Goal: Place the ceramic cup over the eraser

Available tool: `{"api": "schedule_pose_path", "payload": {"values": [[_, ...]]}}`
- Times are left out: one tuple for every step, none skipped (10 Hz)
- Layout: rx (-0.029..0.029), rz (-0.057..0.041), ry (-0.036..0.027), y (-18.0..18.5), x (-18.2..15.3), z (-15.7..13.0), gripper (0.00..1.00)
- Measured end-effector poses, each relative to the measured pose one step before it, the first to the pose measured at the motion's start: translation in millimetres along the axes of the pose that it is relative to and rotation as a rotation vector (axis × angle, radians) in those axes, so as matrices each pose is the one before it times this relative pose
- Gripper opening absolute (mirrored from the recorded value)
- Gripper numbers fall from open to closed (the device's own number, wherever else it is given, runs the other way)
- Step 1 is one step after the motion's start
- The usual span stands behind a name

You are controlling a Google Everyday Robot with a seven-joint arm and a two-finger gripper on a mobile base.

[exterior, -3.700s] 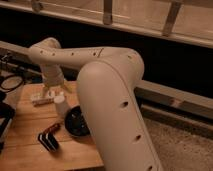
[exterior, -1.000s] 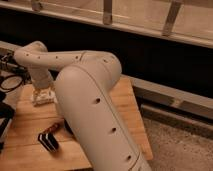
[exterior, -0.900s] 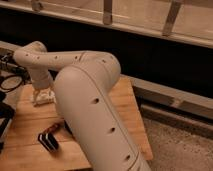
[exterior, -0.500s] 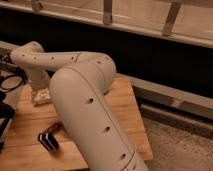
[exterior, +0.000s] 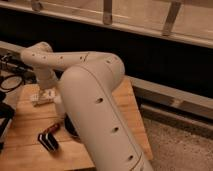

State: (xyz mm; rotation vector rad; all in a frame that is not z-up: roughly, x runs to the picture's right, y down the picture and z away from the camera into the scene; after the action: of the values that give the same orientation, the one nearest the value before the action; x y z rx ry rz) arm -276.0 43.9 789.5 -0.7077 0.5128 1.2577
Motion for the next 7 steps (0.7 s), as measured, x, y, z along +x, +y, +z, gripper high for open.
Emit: {"api": "schedule_pose_path", "payload": {"values": [[-0.01031, 0.00656, 0.00623, -1.5, 1.15, 3.52, 0.8], [-0.00754, 0.00432, 0.00507, -0.28, -0.41, 3.33, 0.8], [-0.00762, 0.00792, 0.01039, -5.35, -1.52, 5.55, 0.8], [-0.00868, 0.00454, 0.00992, -2.91, -2.16, 5.26, 0.8], [-0.00492, 0.00027, 0.01266, 0.06, -0.58, 7.35, 0.8], [-0.00798, 0.00283, 0.00617, 0.81, -0.81, 5.31, 0.8], [-0.00596, 0.01049, 0.01032, -4.01, -0.38, 6.62, 0.8]]}}
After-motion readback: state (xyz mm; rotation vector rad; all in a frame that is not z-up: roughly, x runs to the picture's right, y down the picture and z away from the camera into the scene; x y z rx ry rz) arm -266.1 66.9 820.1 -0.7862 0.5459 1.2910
